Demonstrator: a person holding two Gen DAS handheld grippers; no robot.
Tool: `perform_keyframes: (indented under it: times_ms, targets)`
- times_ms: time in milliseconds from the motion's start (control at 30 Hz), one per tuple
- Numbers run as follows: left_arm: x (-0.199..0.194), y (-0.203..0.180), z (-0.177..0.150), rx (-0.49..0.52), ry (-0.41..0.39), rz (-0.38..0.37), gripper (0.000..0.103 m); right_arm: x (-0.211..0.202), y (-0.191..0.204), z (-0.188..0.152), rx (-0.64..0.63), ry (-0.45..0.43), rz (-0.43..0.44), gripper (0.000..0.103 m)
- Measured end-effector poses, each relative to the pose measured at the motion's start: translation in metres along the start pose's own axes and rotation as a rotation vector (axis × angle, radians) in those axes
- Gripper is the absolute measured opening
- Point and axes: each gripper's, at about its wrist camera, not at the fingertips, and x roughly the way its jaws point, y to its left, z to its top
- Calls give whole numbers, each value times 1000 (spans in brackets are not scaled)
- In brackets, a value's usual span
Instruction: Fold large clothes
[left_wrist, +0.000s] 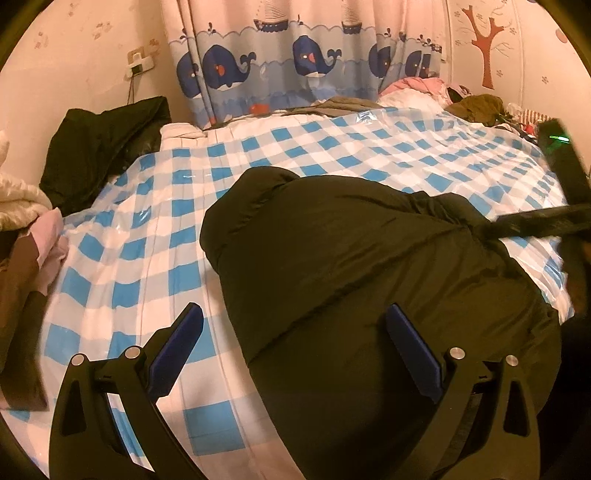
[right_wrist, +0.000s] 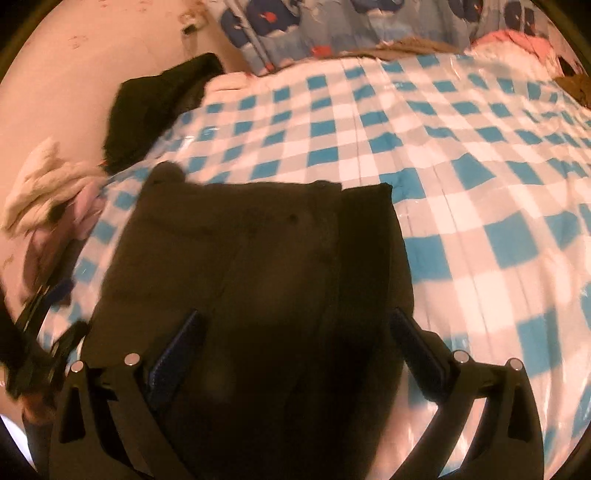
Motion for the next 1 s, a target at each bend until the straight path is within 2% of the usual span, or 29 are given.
perform_keyframes:
  times_ms: [67, 167, 267, 500, 1000]
  targets:
    - [-1, -3, 0, 9, -3, 6, 95, -7, 8, -17, -30, 12, 10, 96]
    - [-2, -6, 1, 20, -8, 9, 95, 5, 16, -39, -71, 68, -10, 96]
    - [-3, -9, 0, 29, -11, 8, 95, 27, 12, -53, -35, 109, -1, 96]
    - [-5, -12, -1, 54, -14, 36, 95, 31, 13, -54, -24, 128, -16, 96]
    - [-38, -24, 1, 114, -121, 84, 95, -28, 20, -67, -8, 25, 11, 96]
